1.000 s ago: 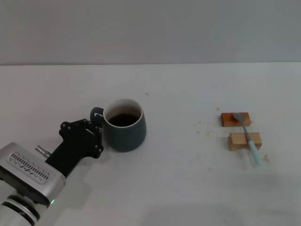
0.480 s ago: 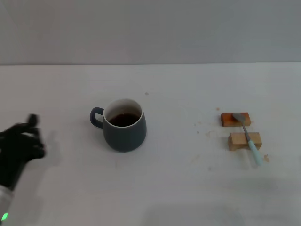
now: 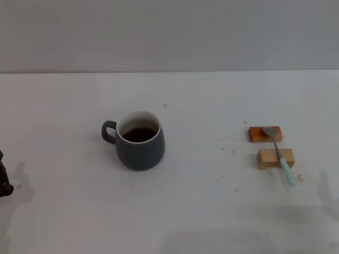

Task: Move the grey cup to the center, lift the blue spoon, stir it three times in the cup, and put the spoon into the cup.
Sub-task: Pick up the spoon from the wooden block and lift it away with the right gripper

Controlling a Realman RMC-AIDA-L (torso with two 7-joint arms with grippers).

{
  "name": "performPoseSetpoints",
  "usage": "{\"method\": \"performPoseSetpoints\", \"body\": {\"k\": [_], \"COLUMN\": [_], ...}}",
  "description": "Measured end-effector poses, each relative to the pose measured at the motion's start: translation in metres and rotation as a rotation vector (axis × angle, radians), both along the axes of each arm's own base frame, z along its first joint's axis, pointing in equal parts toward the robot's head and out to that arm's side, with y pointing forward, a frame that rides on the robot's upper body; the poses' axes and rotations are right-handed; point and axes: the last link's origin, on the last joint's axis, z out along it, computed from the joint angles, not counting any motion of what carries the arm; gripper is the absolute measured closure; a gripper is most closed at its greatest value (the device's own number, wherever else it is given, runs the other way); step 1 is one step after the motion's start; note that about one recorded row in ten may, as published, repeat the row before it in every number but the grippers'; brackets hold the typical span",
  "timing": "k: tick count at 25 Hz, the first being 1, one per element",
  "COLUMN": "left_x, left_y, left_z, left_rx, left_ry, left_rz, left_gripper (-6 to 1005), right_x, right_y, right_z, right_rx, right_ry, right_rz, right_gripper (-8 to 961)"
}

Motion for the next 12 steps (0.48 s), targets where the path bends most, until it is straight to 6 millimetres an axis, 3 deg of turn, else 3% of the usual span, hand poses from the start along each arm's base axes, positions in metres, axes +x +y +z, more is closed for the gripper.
{"method": "performPoseSetpoints", "body": {"k": [12], "left_x": [-0.006], "left_y": [-0.003], "left_z": [0.001], "left_rx": [-0.005], "left_ry": [0.019], "left_rz": [0.028], "left_gripper": [1001], "right_x": [0.001], "right_y": [0.017], "right_z": [-0.027], "right_rx": [-0.184], "right_ry": [-0.016], "right_rz": [-0.032], "right_gripper": [285]}}
